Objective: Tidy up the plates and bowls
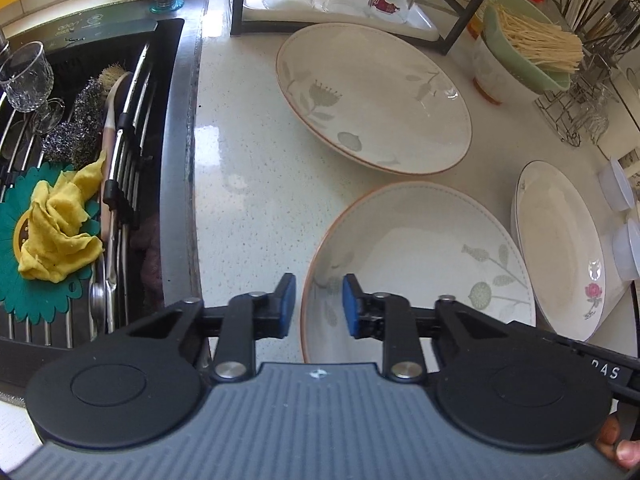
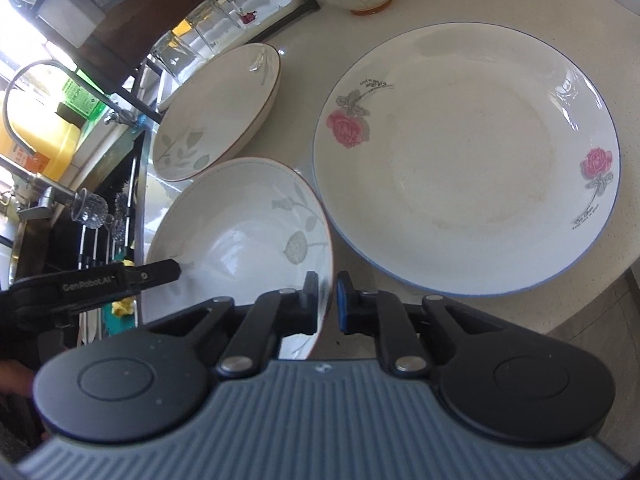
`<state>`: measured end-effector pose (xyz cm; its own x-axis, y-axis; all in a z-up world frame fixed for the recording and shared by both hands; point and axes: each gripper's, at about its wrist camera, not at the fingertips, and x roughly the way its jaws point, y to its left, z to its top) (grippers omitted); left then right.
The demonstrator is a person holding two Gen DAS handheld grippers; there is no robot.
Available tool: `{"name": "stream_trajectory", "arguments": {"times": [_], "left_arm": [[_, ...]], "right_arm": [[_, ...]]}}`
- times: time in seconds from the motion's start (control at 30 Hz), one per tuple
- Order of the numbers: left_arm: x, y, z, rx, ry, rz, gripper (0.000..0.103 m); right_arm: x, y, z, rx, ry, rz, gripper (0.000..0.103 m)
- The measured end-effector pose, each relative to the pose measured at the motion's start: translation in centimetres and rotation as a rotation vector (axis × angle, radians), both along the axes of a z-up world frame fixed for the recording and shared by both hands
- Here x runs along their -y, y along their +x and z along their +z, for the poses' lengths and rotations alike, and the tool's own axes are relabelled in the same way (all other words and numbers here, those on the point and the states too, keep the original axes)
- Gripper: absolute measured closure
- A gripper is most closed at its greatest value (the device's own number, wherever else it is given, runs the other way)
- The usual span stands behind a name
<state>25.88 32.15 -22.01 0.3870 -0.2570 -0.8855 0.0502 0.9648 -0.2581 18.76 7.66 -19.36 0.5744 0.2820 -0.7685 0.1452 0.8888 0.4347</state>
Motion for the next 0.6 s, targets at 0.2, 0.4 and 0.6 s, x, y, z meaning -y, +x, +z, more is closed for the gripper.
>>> {"name": "stream_trajectory", "arguments": {"times": [0.2, 0.4, 0.6], "left_arm": [[-0.8, 0.3, -0.2, -0.018, -0.051, 0.041, 0.084], [-1.4, 0.5, 0.6, -0.033, -0.08, 0.033, 0.084], [-1.6, 0.0, 1.8, -0.034, -0.097, -0.003, 0.084]], "right_arm": [[-0.2, 0.2, 0.0, 0.006, -0.009, 0.004, 0.093], [-0.2, 0.0, 0.8, 0.001, -0.013, 0.024, 0.093], [0.2, -0.3, 2.3, -0.005, 0.007, 0.025, 0.093]]}}
